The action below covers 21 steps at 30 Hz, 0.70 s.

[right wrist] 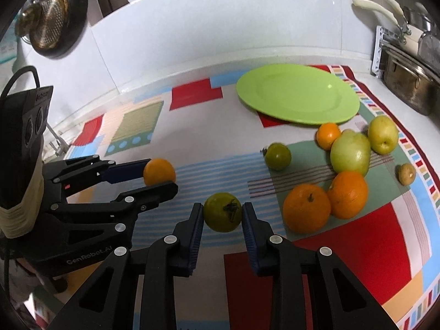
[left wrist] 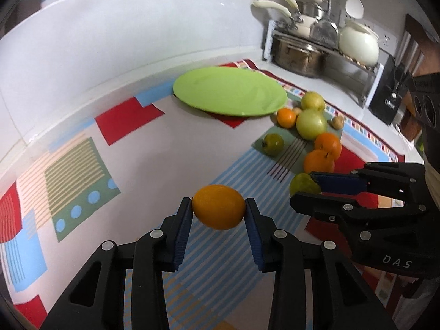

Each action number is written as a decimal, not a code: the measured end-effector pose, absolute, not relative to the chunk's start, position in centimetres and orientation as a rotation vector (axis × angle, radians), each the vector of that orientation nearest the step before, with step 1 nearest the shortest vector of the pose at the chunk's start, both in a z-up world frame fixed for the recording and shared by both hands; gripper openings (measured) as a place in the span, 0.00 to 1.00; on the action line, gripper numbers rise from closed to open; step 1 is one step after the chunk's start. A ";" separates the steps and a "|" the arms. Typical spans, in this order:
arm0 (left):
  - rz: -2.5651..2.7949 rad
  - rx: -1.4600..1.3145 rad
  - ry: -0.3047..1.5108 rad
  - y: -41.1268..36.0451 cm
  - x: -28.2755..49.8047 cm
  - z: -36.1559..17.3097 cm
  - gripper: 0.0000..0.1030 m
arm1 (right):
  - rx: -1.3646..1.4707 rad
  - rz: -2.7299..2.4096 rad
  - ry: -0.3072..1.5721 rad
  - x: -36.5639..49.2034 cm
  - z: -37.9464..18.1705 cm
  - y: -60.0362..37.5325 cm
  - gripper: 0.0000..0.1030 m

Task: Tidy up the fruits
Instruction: 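Set the small orange on the green plate with the left tool while the right places its fruit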

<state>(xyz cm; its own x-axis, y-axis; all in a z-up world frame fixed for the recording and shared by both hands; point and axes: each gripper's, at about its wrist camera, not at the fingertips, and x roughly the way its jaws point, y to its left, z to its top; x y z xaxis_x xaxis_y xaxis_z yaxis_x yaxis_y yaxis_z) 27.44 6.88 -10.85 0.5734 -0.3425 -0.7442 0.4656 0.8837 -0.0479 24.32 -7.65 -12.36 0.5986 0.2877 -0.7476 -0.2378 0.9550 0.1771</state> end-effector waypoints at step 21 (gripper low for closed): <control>-0.388 0.067 0.734 0.3 31.3 -5.2 0.37 | 0.013 0.329 0.720 29.8 -5.8 -15.0 0.29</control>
<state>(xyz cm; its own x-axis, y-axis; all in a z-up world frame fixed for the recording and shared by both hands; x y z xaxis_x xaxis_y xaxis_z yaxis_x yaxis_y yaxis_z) 31.30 0.31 -5.22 0.6747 -0.3217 -0.6643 0.3684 0.9267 -0.0746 29.84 -14.98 -5.79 0.7028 0.3004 -0.6449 -0.2917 0.9484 0.1239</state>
